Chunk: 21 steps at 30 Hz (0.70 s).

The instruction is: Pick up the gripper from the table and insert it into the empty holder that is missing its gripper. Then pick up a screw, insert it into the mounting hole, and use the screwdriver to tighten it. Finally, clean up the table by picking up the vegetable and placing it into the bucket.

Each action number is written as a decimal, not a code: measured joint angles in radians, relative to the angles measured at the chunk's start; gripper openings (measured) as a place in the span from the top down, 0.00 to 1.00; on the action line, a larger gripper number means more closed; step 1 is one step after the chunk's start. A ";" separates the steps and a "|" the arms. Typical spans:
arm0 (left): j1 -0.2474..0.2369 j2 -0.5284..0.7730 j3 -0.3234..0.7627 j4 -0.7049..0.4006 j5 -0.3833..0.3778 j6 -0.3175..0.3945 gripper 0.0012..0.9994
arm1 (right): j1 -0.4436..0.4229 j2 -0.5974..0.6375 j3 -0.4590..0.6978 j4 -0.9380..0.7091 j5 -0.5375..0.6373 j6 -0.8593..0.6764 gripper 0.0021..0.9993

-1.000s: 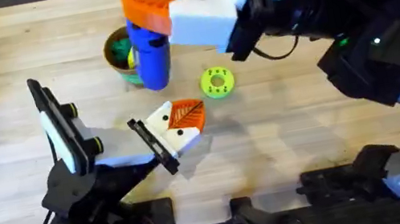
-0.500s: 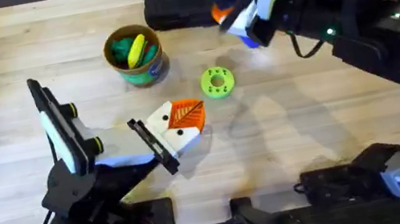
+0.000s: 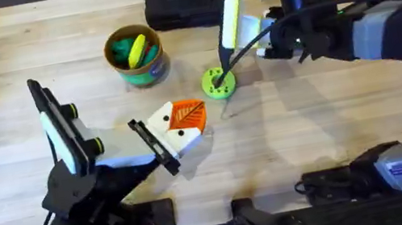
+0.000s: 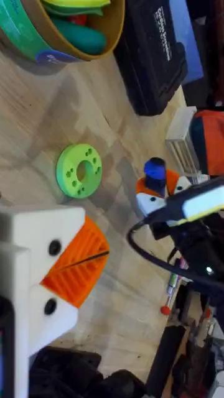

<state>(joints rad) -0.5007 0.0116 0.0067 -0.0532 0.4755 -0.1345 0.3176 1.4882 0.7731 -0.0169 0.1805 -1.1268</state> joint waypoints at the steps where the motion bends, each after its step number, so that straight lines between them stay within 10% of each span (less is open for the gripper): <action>1: 0.000 0.000 0.000 0.000 0.000 0.000 0.99 | 0.000 0.013 0.000 -0.002 0.002 -0.013 0.85; 9: 0.000 0.000 0.000 0.000 0.000 0.000 0.99 | -0.001 0.086 0.001 -0.102 0.022 -0.082 0.85; 16: 0.000 0.000 0.000 0.000 0.000 0.000 0.99 | -0.004 0.071 0.041 -0.150 0.039 -0.026 0.05; 21: 0.000 0.000 0.000 0.000 0.000 0.000 0.99 | -0.005 0.065 0.045 -0.172 0.044 0.072 0.01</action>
<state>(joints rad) -0.5007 0.0116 0.0067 -0.0531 0.4753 -0.1345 0.3130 1.5532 0.8185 -0.1893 0.2247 -1.0552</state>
